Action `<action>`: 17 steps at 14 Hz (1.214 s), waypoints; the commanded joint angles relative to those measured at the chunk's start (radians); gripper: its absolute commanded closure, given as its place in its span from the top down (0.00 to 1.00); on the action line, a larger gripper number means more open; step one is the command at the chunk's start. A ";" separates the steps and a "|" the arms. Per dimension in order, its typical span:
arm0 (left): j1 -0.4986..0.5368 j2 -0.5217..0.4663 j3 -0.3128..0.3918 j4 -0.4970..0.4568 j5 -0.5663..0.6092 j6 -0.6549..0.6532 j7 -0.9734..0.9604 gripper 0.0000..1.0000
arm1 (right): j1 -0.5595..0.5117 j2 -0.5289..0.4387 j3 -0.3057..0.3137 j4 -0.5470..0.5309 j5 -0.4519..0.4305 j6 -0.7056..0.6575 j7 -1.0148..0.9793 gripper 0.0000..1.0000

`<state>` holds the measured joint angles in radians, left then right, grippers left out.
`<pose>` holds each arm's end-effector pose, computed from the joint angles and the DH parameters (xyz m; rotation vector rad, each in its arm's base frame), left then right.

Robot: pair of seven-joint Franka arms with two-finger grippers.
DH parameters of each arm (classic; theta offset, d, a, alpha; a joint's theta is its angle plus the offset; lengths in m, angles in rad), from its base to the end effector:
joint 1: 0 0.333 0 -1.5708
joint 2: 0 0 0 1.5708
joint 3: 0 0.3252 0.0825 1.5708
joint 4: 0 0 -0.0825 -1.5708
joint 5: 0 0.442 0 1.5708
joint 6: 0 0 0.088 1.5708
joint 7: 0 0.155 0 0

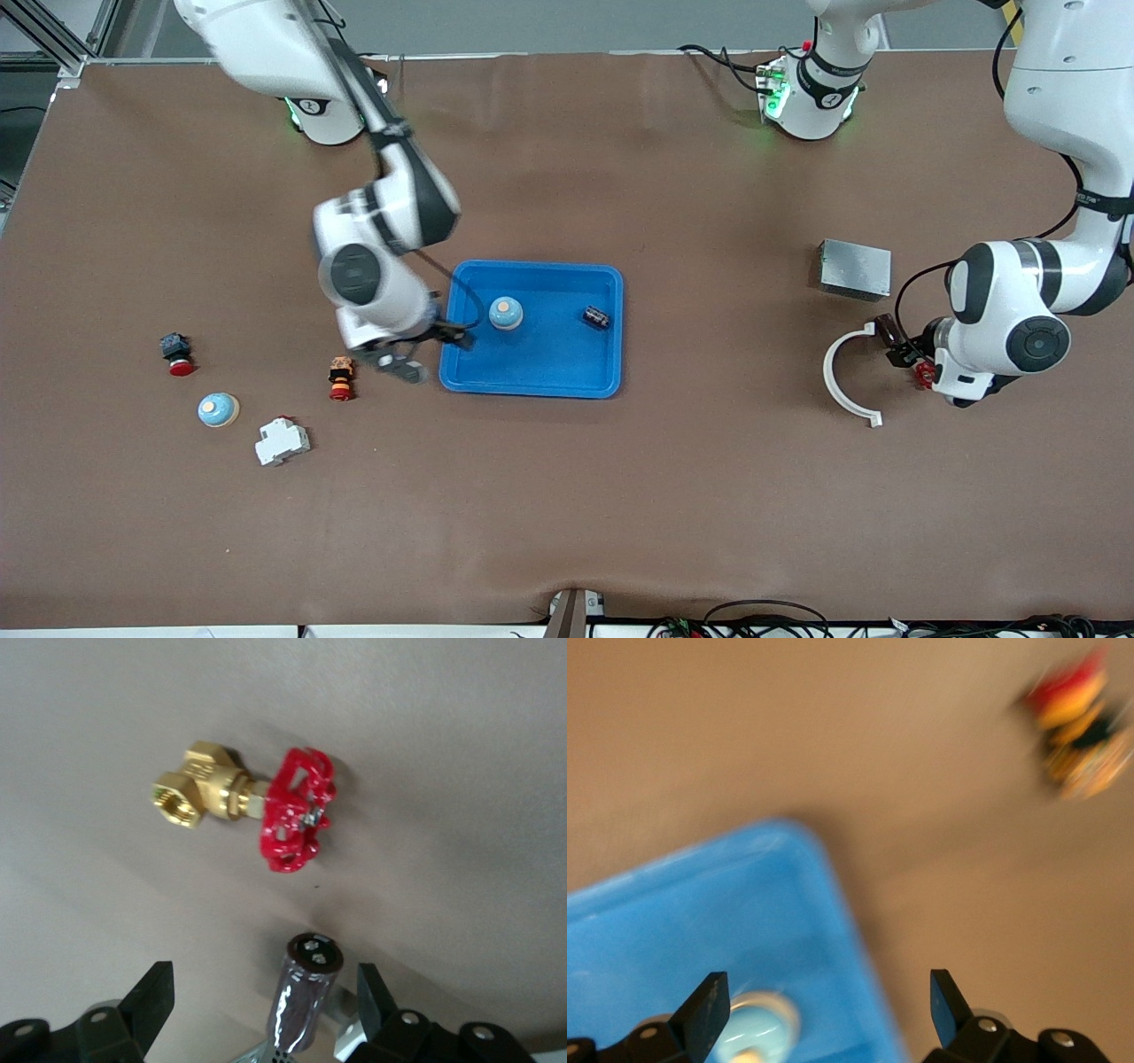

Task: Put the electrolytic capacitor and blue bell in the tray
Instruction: 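Open the right gripper in the tray while the left gripper grasps another capacitor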

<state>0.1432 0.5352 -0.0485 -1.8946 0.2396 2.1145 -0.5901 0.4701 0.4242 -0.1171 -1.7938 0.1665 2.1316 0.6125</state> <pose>0.6208 0.0786 0.1167 -2.7860 -0.7575 0.3838 0.6385 0.2527 0.2349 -3.0499 0.5324 0.1760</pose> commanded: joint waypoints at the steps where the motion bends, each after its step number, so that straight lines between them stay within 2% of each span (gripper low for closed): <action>1: 0.015 0.012 -0.014 -0.023 -0.009 0.030 0.001 0.90 | -0.161 -0.064 0.022 -0.047 -0.069 -0.015 -0.243 1.00; 3: 0.015 0.014 -0.014 -0.034 -0.011 0.030 0.001 0.85 | -0.243 -0.061 0.024 -0.050 -0.142 -0.007 -0.385 1.00; 5: 0.015 0.016 -0.016 -0.037 -0.011 0.030 0.001 0.70 | -0.316 -0.053 0.024 -0.046 -0.194 0.019 -0.500 1.00; 8: 0.015 0.026 -0.016 -0.037 -0.011 0.030 0.001 0.48 | -0.433 -0.016 0.025 -0.016 -0.199 0.103 -0.718 1.00; 9: 0.010 0.025 -0.016 -0.037 -0.011 0.030 0.001 0.35 | -0.467 0.008 0.025 -0.003 -0.197 0.120 -0.774 1.00; 10: 0.010 0.025 -0.016 -0.035 -0.011 0.030 0.001 0.16 | -0.494 0.034 0.025 0.011 -0.194 0.135 -0.816 1.00; 11: 0.009 0.025 -0.016 -0.035 -0.011 0.030 0.001 0.03 | -0.516 0.062 0.027 0.025 -0.188 0.151 -0.847 1.00; 13: 0.007 0.014 -0.016 -0.031 -0.010 0.024 0.007 0.00 | -0.562 0.119 0.031 0.054 -0.180 0.180 -0.901 1.00; 17: 0.009 -0.052 -0.014 -0.021 -0.002 0.004 0.101 0.00 | -0.581 0.217 0.034 0.128 -0.150 0.202 -0.924 1.00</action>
<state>0.1441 0.5458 -0.0566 -1.9060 0.2376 2.1368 -0.5394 -0.0871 0.5804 -0.1063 -1.7467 -0.0080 2.3452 -0.2837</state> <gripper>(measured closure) 0.643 0.000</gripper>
